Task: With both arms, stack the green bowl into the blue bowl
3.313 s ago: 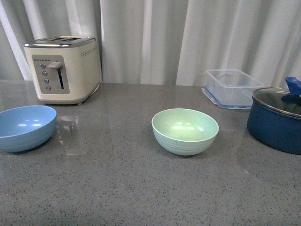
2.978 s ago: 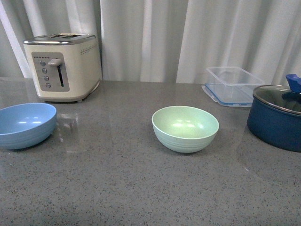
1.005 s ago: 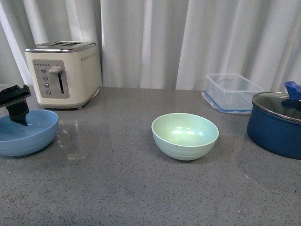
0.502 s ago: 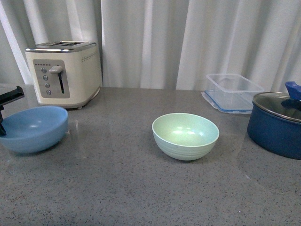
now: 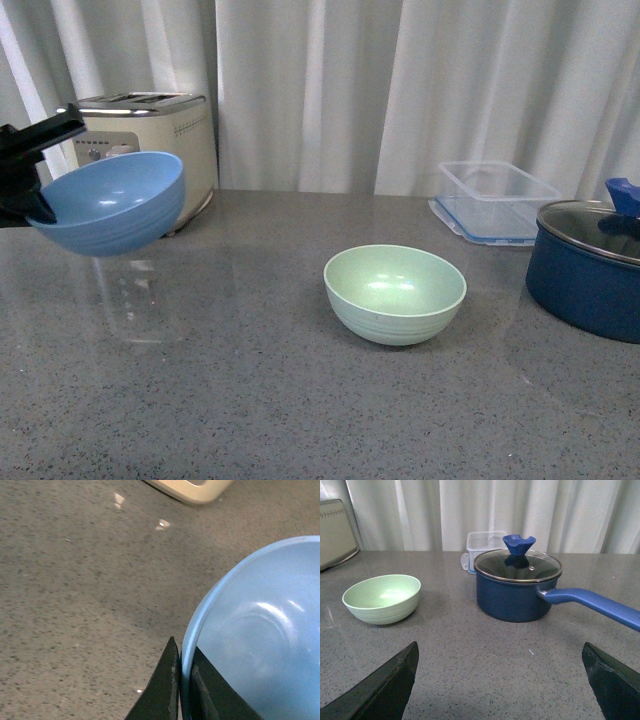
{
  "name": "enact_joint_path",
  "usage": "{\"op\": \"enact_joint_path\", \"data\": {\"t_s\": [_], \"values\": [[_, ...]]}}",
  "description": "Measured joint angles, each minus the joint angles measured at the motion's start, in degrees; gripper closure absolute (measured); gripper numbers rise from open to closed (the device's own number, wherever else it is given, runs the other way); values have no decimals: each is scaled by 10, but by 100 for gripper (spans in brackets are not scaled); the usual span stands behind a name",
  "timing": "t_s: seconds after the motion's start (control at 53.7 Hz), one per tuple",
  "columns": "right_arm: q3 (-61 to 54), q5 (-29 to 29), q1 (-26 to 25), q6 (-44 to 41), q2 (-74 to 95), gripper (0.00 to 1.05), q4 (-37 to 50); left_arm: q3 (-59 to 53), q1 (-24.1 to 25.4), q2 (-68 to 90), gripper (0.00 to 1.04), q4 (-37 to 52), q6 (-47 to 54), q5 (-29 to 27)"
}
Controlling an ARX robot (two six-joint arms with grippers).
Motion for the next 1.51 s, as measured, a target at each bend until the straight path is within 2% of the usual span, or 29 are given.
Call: {"op": "enact_joint_path", "data": {"t_s": [0.186,0.484,1.024,1.098,1.191,1.34,1.452,1.507], "values": [[0,0,0,0,0,10,0,17,-56,20,101,-3,0,-17],[0,0,0,0,0,10,0,38,-117,76,101,-17,3,-53],[0,0,0,0,0,10,0,59,-137,128,101,-27,14,-91],[0,0,0,0,0,10,0,59,-139,127,93,-27,14,-89],[0,0,0,0,0,10,0,59,-141,118,77,-26,15,-73],[0,0,0,0,0,10,0,53,-138,79,57,-18,19,-61],[0,0,0,0,0,10,0,29,-122,-26,32,10,40,-42],[0,0,0,0,0,10,0,-12,-108,-101,18,58,70,-50]]}}
